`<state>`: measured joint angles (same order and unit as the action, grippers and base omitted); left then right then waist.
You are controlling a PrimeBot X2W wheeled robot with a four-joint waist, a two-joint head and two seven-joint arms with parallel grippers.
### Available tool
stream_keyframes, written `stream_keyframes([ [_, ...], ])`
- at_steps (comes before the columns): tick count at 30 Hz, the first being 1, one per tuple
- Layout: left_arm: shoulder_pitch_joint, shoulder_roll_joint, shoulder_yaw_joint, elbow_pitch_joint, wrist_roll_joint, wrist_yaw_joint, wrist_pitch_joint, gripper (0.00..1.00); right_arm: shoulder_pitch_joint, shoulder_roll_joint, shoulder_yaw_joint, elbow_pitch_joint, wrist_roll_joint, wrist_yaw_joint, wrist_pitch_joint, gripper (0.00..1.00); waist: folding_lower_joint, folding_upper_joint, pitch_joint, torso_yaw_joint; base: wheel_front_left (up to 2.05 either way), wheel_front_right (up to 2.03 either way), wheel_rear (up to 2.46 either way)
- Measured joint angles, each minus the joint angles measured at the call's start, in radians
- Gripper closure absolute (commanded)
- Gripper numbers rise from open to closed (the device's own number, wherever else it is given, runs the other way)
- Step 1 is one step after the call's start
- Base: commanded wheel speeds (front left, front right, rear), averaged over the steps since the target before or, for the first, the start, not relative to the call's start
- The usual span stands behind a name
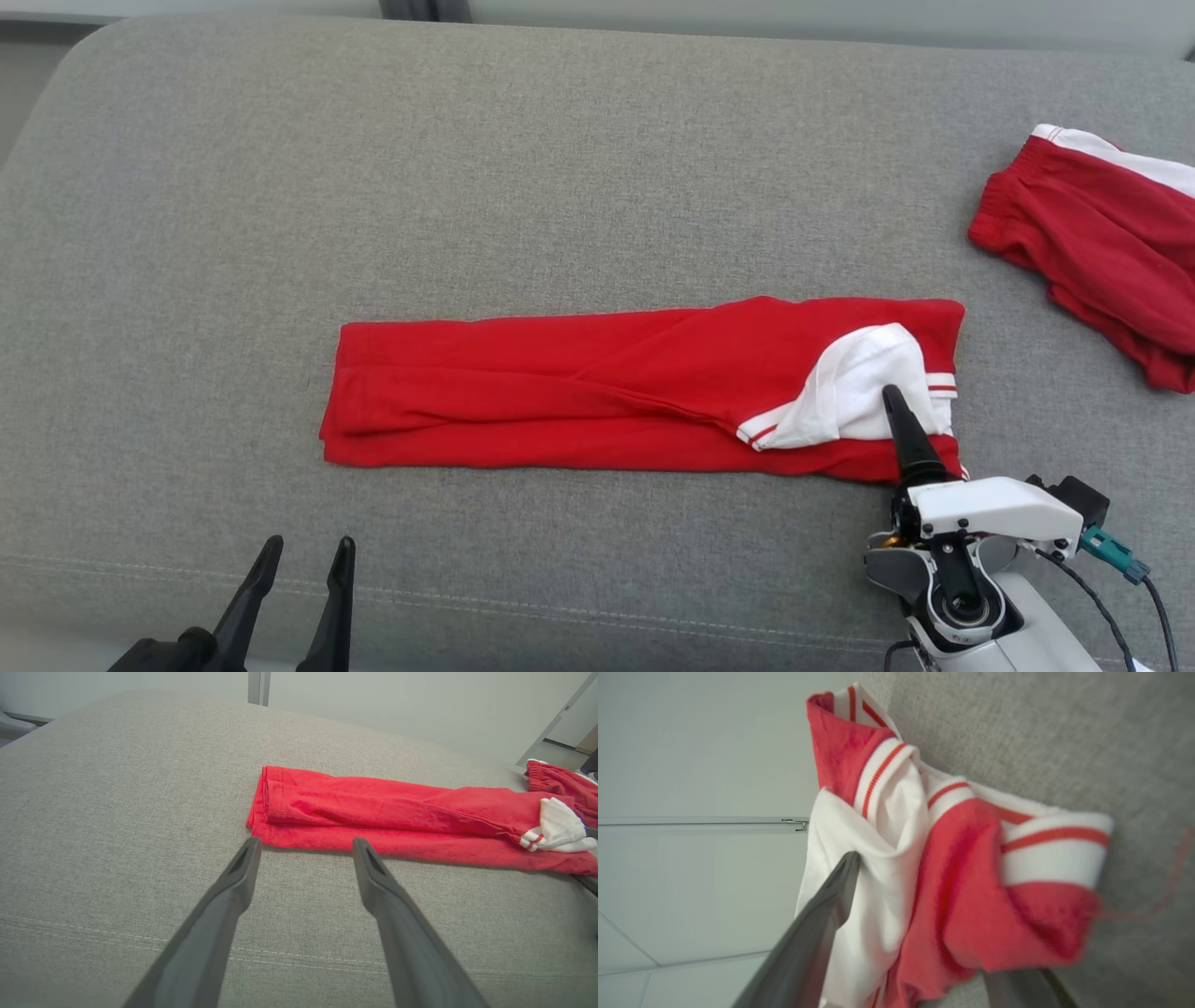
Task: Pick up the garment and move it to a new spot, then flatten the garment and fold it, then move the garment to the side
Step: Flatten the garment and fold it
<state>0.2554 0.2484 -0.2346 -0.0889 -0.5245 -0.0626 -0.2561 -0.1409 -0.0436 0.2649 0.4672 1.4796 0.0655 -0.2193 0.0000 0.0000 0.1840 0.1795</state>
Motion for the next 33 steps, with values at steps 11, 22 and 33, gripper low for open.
stream_keyframes([
  [11, -0.002, -0.005, -0.006, 0.010, 0.000, -0.008, 0.000, 0.00, -0.086, -0.024, -0.031, 0.071, -0.001, 0.029, -0.019, 1.00, 0.0001, 0.0000, 0.006, -0.001, 0.00, 0.00, 0.00],
  [22, -0.006, -0.031, 0.018, 0.009, -0.004, -0.008, 0.000, 0.00, -0.109, -0.045, -0.038, 0.092, -0.052, 0.049, -0.019, 1.00, 0.0001, 0.0000, 0.008, -0.039, 0.00, 0.00, 0.00],
  [33, -0.011, -0.052, 0.035, 0.005, -0.007, -0.017, 0.000, 0.00, -0.100, -0.232, -0.124, 0.043, -0.154, 0.049, -0.029, 1.00, 0.0001, 0.0000, 0.017, -0.108, 0.00, 0.00, 0.00],
])
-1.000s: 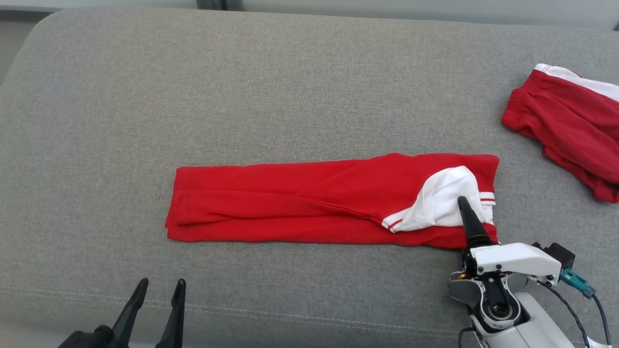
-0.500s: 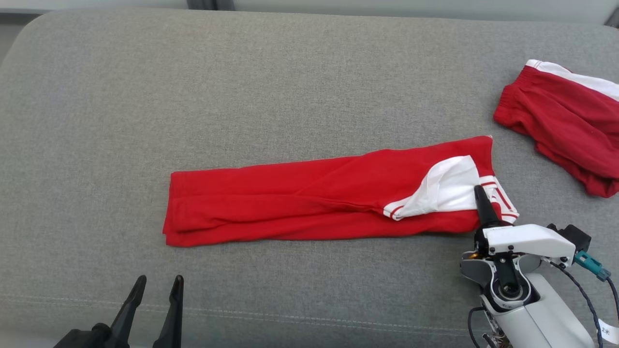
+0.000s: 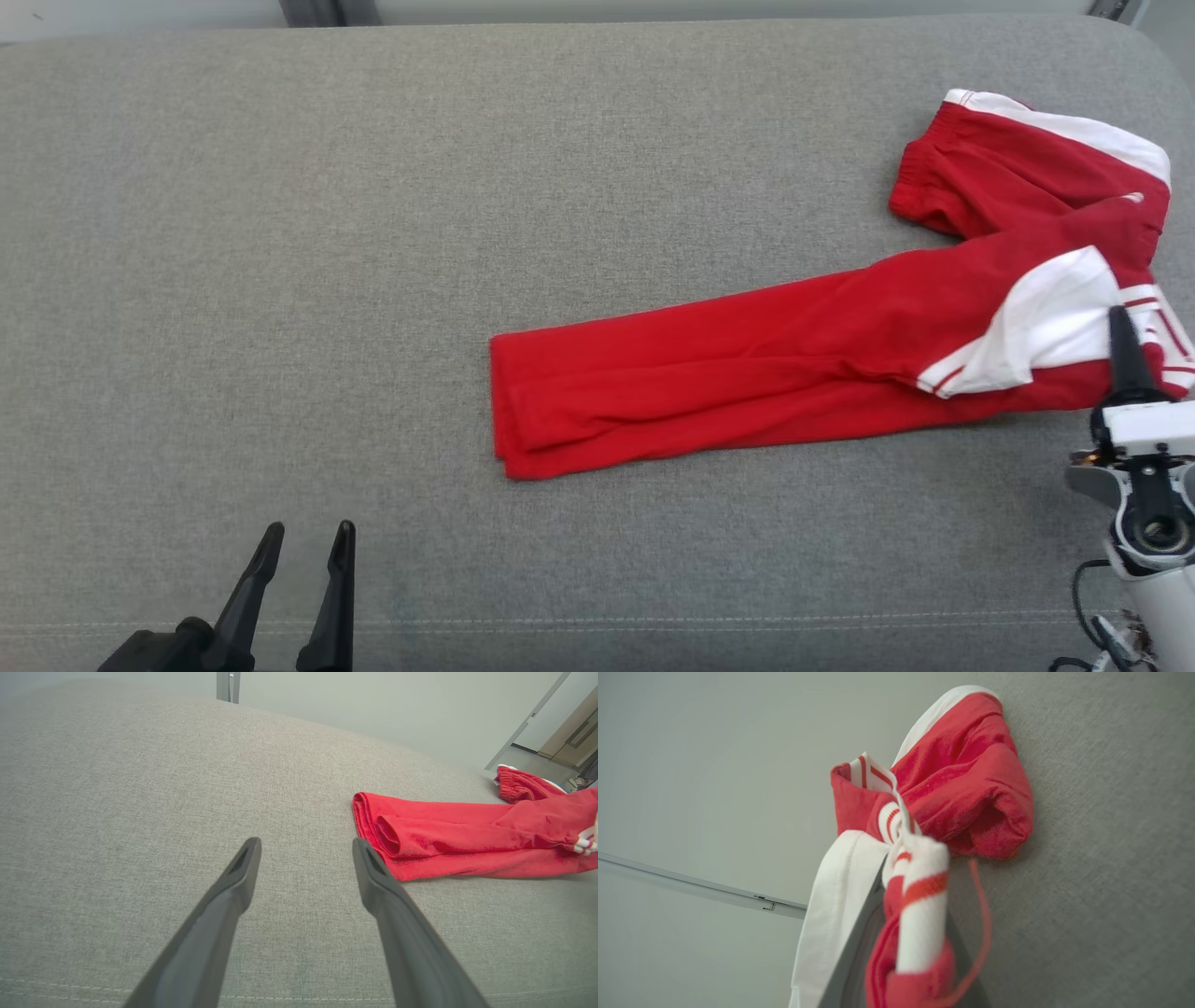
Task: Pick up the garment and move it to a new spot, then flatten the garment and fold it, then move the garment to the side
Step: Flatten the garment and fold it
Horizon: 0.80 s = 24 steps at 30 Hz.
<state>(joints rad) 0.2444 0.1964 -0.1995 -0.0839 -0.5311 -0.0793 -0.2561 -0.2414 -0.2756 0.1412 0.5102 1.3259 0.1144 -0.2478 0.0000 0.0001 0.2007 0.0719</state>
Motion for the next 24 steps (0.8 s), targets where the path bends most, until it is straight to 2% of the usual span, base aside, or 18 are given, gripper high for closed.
stream_keyframes([
  [3, -0.006, -0.011, -0.003, 0.000, -0.001, -0.003, 0.000, 0.00, 0.022, -0.044, -0.072, -0.028, -0.021, 0.000, -0.002, 1.00, 0.0000, 0.0000, 0.003, -0.012, 0.00, 0.00, 0.00],
  [5, -0.012, -0.017, -0.008, 0.002, -0.001, -0.009, 0.000, 0.00, 0.031, -0.082, -0.128, -0.052, -0.076, 0.000, -0.002, 1.00, 0.0000, 0.0000, 0.005, -0.014, 0.00, 0.00, 0.00],
  [8, -0.024, -0.023, -0.022, 0.009, -0.001, -0.010, 0.000, 0.00, 0.035, -0.117, -0.145, -0.112, -0.167, 0.000, -0.004, 1.00, -0.0001, 0.0000, 0.002, -0.010, 0.00, 0.00, 0.00],
  [9, -0.026, -0.025, -0.028, 0.013, -0.001, -0.013, 0.000, 0.00, 0.035, -0.114, -0.112, -0.156, -0.230, 0.000, -0.004, 1.00, 0.0000, 0.0000, 0.000, -0.005, 0.00, 0.00, 0.00],
  [16, -0.056, -0.051, -0.049, 0.034, 0.001, -0.021, 0.000, 0.00, 0.042, -0.105, 0.099, -0.302, -0.415, 0.000, -0.004, 1.00, 0.0000, 0.0000, -0.007, 0.033, 0.00, 0.00, 0.00],
  [20, -0.073, -0.064, -0.056, 0.044, 0.000, -0.023, 0.000, 0.00, 0.066, -0.097, 0.211, -0.350, -0.479, 0.000, 0.025, 1.00, 0.0000, 0.0000, -0.010, 0.069, 0.00, 0.00, 0.00],
  [24, -0.088, -0.082, -0.048, 0.049, -0.002, -0.026, 0.000, 0.00, 0.080, -0.087, 0.278, -0.378, -0.506, -0.005, 0.081, 1.00, 0.0000, 0.0000, -0.012, 0.109, 0.00, 0.00, 0.00],
])
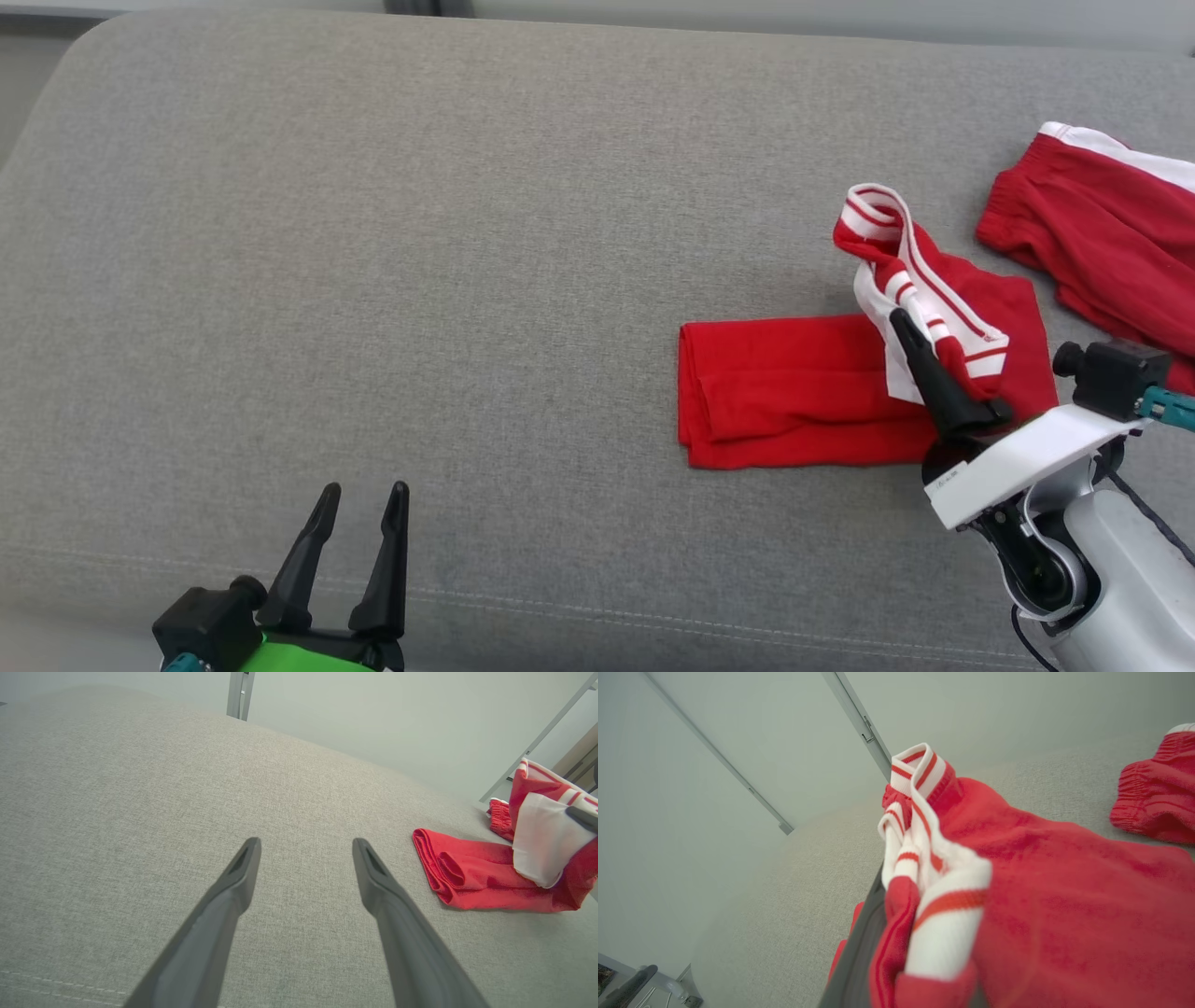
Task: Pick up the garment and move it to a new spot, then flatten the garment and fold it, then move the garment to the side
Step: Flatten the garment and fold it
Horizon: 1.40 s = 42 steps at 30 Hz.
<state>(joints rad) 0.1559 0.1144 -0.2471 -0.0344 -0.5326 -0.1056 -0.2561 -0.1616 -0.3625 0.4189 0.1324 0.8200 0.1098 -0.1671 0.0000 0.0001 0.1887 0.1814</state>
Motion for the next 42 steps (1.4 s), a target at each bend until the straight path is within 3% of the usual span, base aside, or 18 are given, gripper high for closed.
stream_keyframes([
  [6, -0.025, -0.017, 0.009, 0.019, -0.003, -0.006, 0.000, 0.00, 0.011, -0.010, 0.036, -0.014, -0.030, -0.051, 0.068, 1.00, 0.0000, 0.0000, 0.001, 0.078, 0.00, 0.00, 0.00],
  [17, -0.033, -0.029, 0.030, 0.042, -0.003, -0.009, 0.000, 0.00, 0.039, 0.013, 0.125, -0.035, -0.066, -0.080, 0.155, 1.00, 0.0000, 0.0000, -0.009, 0.166, 0.00, 0.00, 0.00],
  [18, -0.033, -0.029, 0.031, 0.042, -0.006, -0.009, 0.000, 0.00, 0.039, 0.014, 0.130, -0.036, -0.071, -0.086, 0.162, 0.94, 0.0000, 0.0000, -0.011, 0.167, 0.00, 0.00, 0.00],
  [19, -0.033, -0.030, 0.032, 0.043, -0.007, -0.009, 0.000, 0.00, 0.039, 0.013, 0.132, -0.036, -0.077, -0.087, 0.169, 0.61, 0.0000, 0.0000, -0.011, 0.166, 0.00, 0.00, 0.00],
  [20, -0.033, -0.030, 0.033, 0.043, -0.007, -0.009, 0.000, 0.00, 0.039, 0.013, 0.134, -0.038, -0.079, -0.092, 0.170, 0.66, 0.0000, 0.0000, -0.012, 0.165, 0.00, 0.00, 0.00],
  [22, -0.033, -0.035, 0.043, 0.043, -0.008, -0.010, 0.000, 0.00, 0.039, 0.015, 0.139, -0.041, -0.081, -0.095, 0.182, 1.00, 0.0000, 0.0000, -0.012, 0.161, 0.00, 0.00, 0.00],
  [24, -0.033, -0.035, 0.053, 0.043, -0.009, -0.010, 0.000, 0.00, 0.039, 0.018, 0.141, -0.043, -0.082, -0.105, 0.187, 0.87, 0.0000, -0.0001, -0.012, 0.154, 0.00, 0.00, 0.00],
  [26, -0.033, -0.036, 0.053, 0.043, -0.009, -0.012, 0.000, 0.00, 0.039, 0.016, 0.141, -0.043, -0.092, -0.117, 0.192, 0.00, 0.0000, 0.0000, -0.013, 0.146, 0.00, 0.00, 0.00],
  [35, -0.033, -0.038, 0.063, 0.047, -0.008, -0.017, 0.000, 0.00, 0.036, 0.026, 0.179, -0.052, -0.128, -0.119, 0.198, 0.00, 0.0000, 0.0000, -0.025, 0.114, 0.00, 0.00, 0.00],
  [42, -0.033, -0.038, 0.062, 0.047, -0.003, -0.017, 0.000, 0.00, 0.035, 0.102, 0.188, -0.066, -0.095, -0.119, 0.195, 0.00, 0.0000, 0.0000, -0.040, 0.081, 0.00, 0.00, 0.00],
])
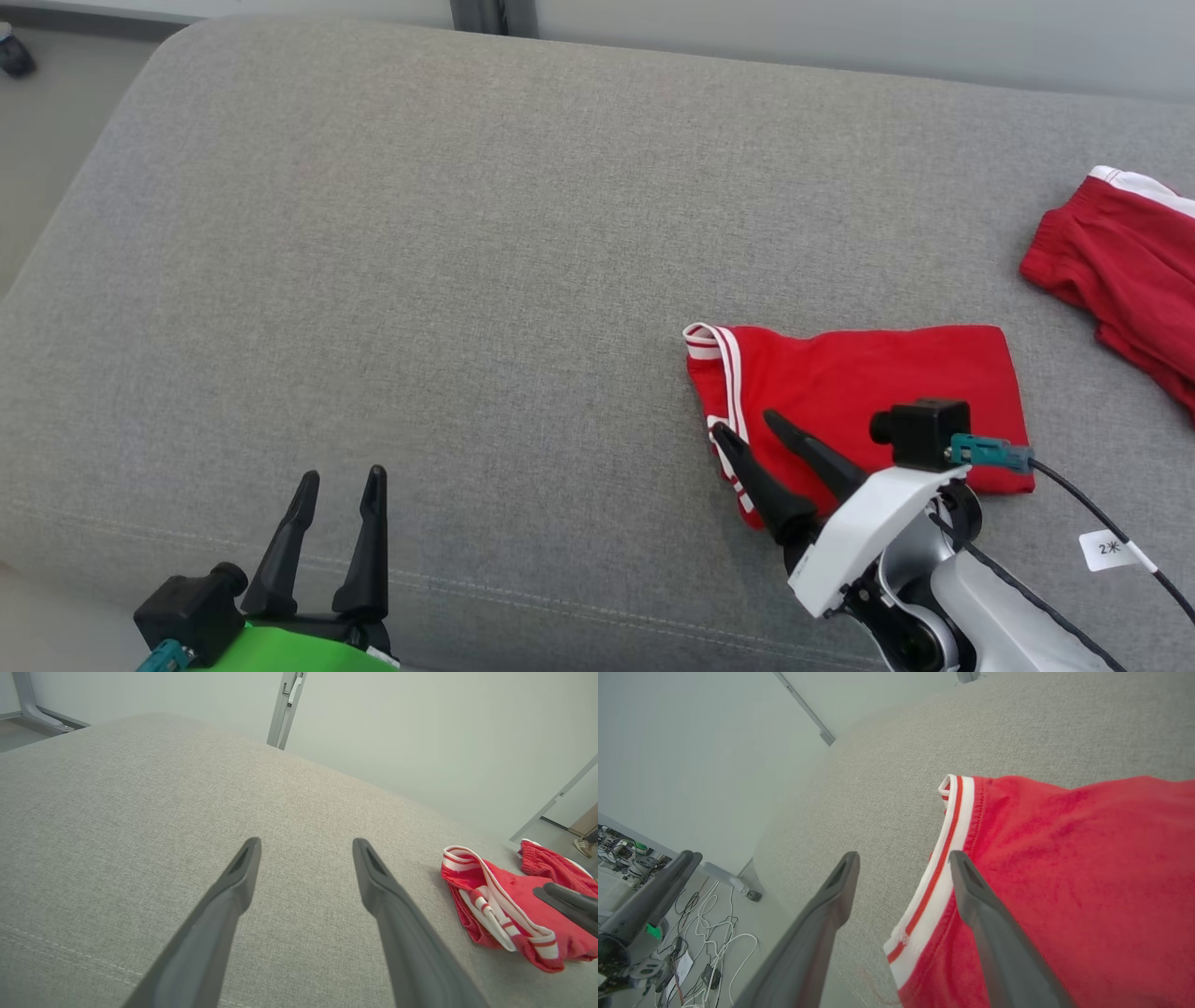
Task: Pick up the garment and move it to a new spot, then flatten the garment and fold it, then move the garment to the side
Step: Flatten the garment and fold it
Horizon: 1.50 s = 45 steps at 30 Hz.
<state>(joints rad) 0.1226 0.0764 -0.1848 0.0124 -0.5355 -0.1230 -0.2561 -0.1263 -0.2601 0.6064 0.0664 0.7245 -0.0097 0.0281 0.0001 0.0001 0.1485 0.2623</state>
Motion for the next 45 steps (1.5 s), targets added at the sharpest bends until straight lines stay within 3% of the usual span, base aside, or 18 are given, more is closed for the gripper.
stream_keyframes([
  [12, 0.000, 0.001, -0.007, 0.006, 0.013, 0.000, 0.000, 0.00, -0.011, 0.103, -0.067, 0.091, 0.121, -0.010, -0.018, 0.00, 0.0000, 0.0000, -0.019, -0.052, 0.00, 0.00, 0.00],
  [21, 0.016, 0.016, 0.032, 0.012, 0.022, 0.000, 0.000, 0.00, 0.005, 0.068, -0.143, 0.080, 0.120, -0.012, -0.101, 0.00, 0.0000, 0.0000, -0.065, -0.117, 0.00, 0.00, 0.00],
  [29, 0.070, 0.026, 0.050, 0.016, 0.049, 0.000, 0.000, 0.00, 0.037, -0.025, -0.160, 0.070, -0.023, -0.073, -0.188, 0.00, 0.0000, 0.0000, -0.109, -0.200, 0.00, 0.00, 0.00],
  [36, 0.100, 0.025, 0.046, 0.012, 0.062, 0.000, 0.000, 0.00, 0.108, -0.099, -0.178, 0.092, -0.136, -0.100, -0.233, 0.00, 0.0000, 0.0000, -0.148, -0.272, 0.00, 0.00, 0.00],
  [45, 0.102, 0.022, 0.031, 0.008, 0.067, 0.000, 0.000, 0.00, 0.211, -0.108, -0.250, 0.150, -0.134, -0.108, -0.249, 0.00, -0.0001, 0.0000, -0.169, -0.290, 0.00, 0.00, 0.00],
])
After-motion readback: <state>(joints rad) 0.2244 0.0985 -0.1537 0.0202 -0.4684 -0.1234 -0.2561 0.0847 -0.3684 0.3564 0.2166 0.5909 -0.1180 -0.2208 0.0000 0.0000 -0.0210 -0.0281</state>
